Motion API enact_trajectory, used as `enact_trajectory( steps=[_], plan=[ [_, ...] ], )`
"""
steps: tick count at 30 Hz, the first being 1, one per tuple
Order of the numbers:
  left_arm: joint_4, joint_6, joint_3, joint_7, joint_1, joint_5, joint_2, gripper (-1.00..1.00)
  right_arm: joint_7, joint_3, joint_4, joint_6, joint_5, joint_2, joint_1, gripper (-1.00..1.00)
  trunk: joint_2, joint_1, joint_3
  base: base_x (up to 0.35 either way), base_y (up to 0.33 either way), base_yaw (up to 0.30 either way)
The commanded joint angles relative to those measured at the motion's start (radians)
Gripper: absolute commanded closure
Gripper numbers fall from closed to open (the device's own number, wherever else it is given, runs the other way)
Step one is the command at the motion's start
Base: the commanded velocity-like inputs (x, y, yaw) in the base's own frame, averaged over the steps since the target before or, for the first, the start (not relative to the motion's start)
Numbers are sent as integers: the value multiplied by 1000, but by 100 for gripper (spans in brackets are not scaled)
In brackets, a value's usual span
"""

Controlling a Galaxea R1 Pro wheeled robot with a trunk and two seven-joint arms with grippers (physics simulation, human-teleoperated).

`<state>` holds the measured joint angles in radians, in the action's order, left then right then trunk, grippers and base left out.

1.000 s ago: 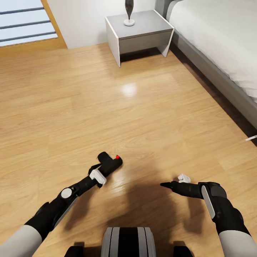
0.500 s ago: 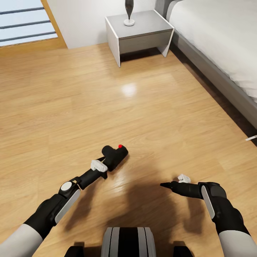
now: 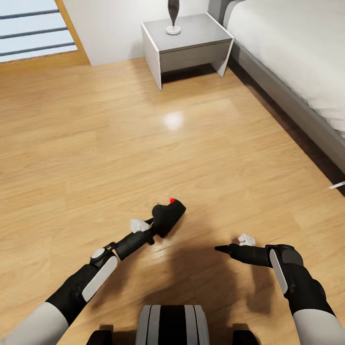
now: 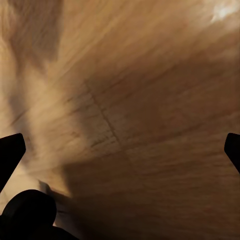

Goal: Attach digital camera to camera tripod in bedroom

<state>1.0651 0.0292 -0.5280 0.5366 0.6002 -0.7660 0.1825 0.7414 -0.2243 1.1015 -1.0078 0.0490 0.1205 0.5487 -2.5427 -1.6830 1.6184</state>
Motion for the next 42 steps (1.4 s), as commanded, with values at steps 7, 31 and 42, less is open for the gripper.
enact_trajectory(
  steps=[7, 31, 42],
  plan=[
    [-29, -41, -6, 10, 0, -166, -92, 100, -1, -1, 0, -8, 5, -2, 0, -100, 0, 0, 0, 0, 0, 0],
    [91, -183, -71, -700, 0, -64, -296, 100, 1, -1, 2, -8, 18, -1, 0, -100, 0, 0, 0, 0, 0, 0],
    [181, -200, -299, -1228, 0, -74, -357, 100, 1, 1, 0, -8, 14, -7, 0, -100, 1, 2, -19, 0, 0, 0]
  ],
)
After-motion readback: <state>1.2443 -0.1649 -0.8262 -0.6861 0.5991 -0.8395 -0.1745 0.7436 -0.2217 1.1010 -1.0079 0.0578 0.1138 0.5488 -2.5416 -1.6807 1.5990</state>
